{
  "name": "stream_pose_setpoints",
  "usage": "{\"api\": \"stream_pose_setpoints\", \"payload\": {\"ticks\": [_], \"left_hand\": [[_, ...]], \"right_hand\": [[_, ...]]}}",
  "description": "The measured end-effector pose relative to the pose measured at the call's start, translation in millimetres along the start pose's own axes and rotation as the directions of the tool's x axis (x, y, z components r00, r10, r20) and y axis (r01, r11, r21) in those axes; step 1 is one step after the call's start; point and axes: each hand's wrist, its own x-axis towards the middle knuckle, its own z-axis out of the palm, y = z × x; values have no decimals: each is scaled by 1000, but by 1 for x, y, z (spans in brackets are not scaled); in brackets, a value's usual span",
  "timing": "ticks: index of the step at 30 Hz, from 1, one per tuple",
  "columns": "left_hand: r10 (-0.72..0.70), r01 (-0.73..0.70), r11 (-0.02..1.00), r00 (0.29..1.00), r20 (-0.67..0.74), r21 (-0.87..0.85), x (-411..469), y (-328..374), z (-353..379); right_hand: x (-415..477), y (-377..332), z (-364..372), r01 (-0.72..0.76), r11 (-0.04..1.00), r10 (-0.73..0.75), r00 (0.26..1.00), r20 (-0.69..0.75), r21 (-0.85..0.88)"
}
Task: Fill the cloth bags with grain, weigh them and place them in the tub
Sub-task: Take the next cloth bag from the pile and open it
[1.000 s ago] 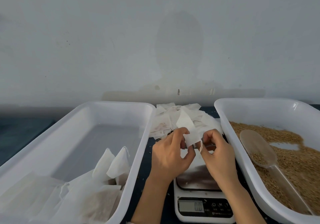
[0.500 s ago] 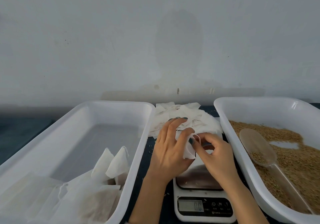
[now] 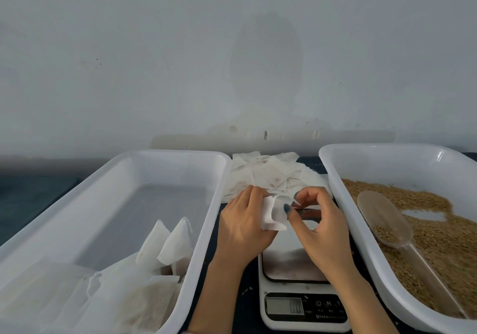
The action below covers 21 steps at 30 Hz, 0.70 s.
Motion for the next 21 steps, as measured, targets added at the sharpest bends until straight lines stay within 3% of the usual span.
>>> {"api": "stream_pose_setpoints", "payload": {"ticks": [3,5,8,12,21], "left_hand": [[-23,23,998,1000,4,57,1,1,-4],[-22,22,997,1000,5,76,0,0,-3],[-13,11,997,1000,19,82,0,0,-4],[-9,5,998,999,53,65,1,1,-5],[0,0,1000,999,32,12,3,3,-7]], "right_hand": [[-2,-7,1,191,980,-193,980,-38,-61],[-2,-11,2,306,936,-310,951,4,-176],[-3,-12,6,386,862,-372,922,107,-328],[-4,-8,10,400,839,-389,915,108,-368],[-3,-9,12,341,922,-335,940,61,-186]]}}
